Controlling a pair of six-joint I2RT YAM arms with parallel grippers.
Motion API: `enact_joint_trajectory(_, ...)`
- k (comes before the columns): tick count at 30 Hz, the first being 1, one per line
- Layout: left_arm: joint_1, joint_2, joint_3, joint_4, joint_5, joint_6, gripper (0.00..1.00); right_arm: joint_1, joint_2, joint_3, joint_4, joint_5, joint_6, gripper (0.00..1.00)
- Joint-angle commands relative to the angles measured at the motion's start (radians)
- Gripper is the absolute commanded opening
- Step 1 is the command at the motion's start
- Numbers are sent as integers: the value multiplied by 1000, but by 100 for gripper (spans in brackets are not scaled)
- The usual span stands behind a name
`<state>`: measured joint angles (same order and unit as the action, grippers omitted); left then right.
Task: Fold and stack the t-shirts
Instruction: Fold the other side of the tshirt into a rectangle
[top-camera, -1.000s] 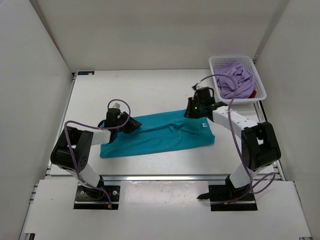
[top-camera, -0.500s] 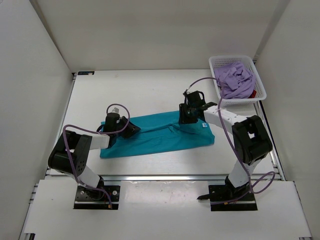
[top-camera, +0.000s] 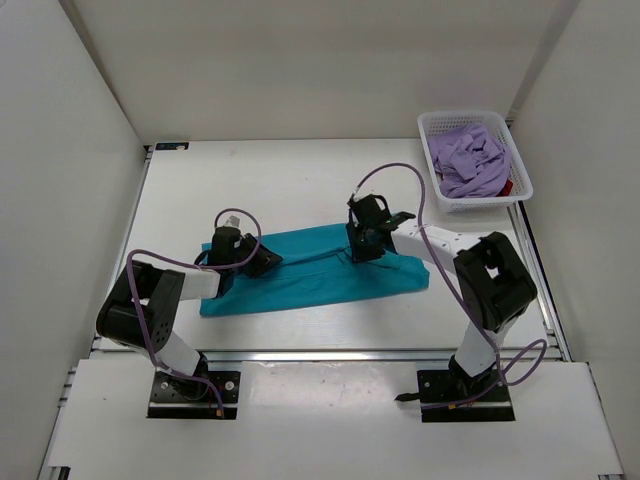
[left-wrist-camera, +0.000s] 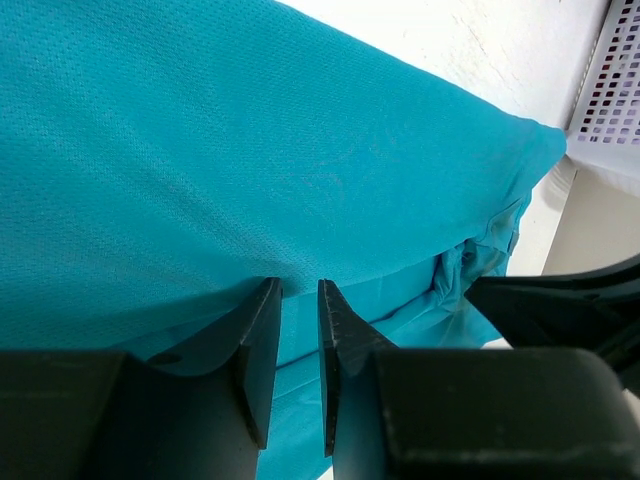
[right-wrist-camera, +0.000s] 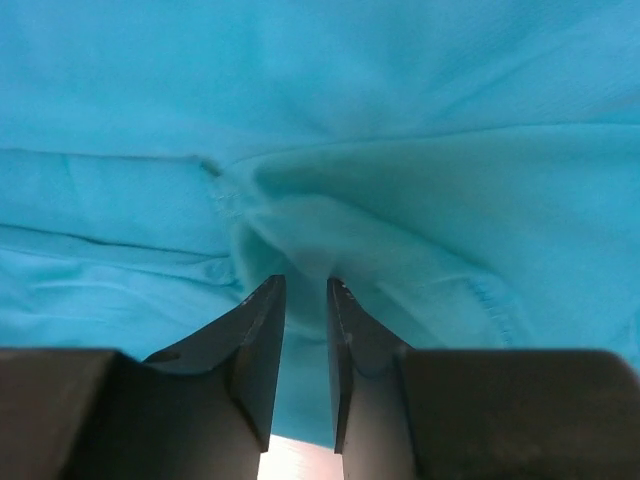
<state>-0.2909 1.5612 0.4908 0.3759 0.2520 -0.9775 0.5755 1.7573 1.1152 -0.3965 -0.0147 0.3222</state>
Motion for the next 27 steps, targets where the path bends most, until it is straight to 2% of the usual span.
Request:
enact_joint_trajectory(1, -7, -26, -6, 29, 7, 0, 32, 38, -73, 5, 8, 105, -6, 23)
enact_joint_trajectory(17, -4, -3, -5, 41, 15, 0, 32, 20, 54, 80, 2, 82, -21, 29)
enact_joint_trajectory(19, -5, 0, -12, 44, 21, -6, 32, 24, 67, 95, -4, 94, -23, 26)
enact_joint_trajectory(24, -1, -9, -15, 43, 18, -3, 32, 37, 70, 115, -28, 101, -15, 4)
enact_joint_trajectory(27, -5, -9, -12, 44, 27, -7, 32, 40, 45, 118, -50, 114, -17, 0)
